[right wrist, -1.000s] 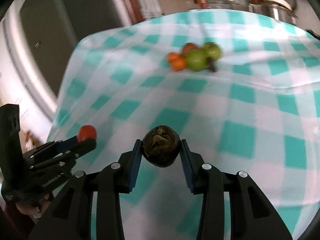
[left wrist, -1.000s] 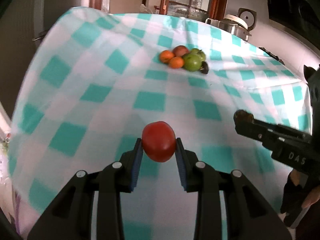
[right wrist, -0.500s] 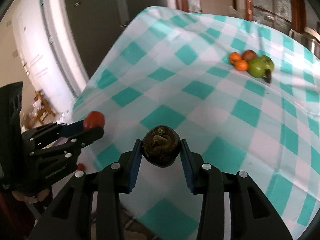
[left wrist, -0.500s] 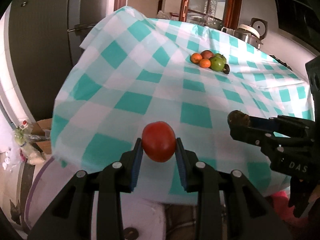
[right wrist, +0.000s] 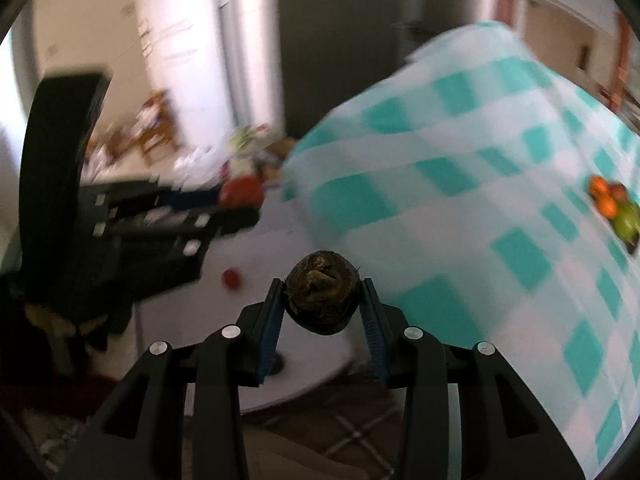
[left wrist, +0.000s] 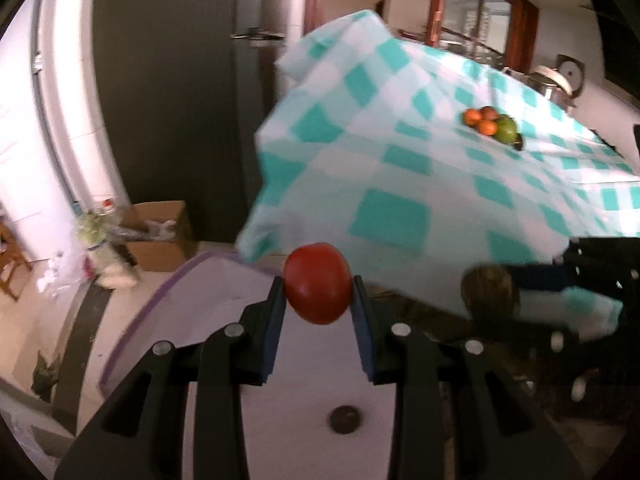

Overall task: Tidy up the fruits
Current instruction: 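Carry both fruits to the white box and release them inside, then move both open tools back over the fruit cluster on the table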

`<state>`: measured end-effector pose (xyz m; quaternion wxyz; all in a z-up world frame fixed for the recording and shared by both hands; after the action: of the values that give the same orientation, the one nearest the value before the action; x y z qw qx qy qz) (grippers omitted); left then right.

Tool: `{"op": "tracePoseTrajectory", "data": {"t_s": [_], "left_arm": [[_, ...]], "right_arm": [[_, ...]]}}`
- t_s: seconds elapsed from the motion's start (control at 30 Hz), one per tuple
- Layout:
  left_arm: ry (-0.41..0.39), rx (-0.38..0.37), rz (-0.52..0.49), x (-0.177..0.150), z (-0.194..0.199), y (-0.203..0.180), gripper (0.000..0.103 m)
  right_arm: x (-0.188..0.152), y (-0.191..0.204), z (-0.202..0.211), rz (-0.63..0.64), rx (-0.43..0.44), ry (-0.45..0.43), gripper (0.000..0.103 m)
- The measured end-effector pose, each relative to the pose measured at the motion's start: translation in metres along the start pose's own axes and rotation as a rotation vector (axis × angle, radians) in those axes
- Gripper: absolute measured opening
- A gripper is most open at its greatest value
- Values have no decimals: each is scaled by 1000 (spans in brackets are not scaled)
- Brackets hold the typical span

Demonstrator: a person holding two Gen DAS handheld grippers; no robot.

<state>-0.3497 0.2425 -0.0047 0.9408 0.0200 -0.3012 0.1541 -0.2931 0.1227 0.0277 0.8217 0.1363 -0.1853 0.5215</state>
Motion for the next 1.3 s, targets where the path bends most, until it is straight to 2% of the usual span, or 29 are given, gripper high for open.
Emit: {"op": "tracePoseTrajectory", "data": {"t_s": [0.2,0.47,0.63,0.73,0.83,0.9,1.17,1.2,1.27,1.3], "left_arm": [[106,42,50,-10,-39,36,33],[347,42,79,-22,-118,82,33],[484,66,17,-25,-160,94,33],[538,66,-30,-26,-179,93,33],[588,52,-61,-29,-193,89,33],[600,35,-81,-30,-196,85,33],[610,63,-97,-29,-196,81,34],[608,65,-94,-29,-195,80,34],[596,71,-83,-28,-192,81,41],[579,75,-72,-27,-189,82,49]], "right_arm": [[5,36,-59,145,-10,147,39],[1,78,-136,308,-10,337,39],[-16,121,-171,513,-65,437,39],[-22,136,-181,597,-77,466,39],[-26,142,-187,627,-85,488,39],[-26,139,-192,629,-88,512,39],[-25,130,-197,573,-96,531,40],[-25,130,-196,568,-98,526,43],[-23,128,-190,556,-96,503,52],[-26,132,-184,550,-92,492,55]]}}
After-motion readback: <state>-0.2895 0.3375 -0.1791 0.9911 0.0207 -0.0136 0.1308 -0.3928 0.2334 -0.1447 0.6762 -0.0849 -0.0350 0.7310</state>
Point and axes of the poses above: each gripper's, at about its wrist camera, not at the fingertips, and z roughly against the way its jaws point, y to its left, x to its top, the point moved 1 cm from there along -z, roughly the way its jaws point, and after that the axes turned 13 degrees about y, right-handed, at the moved point
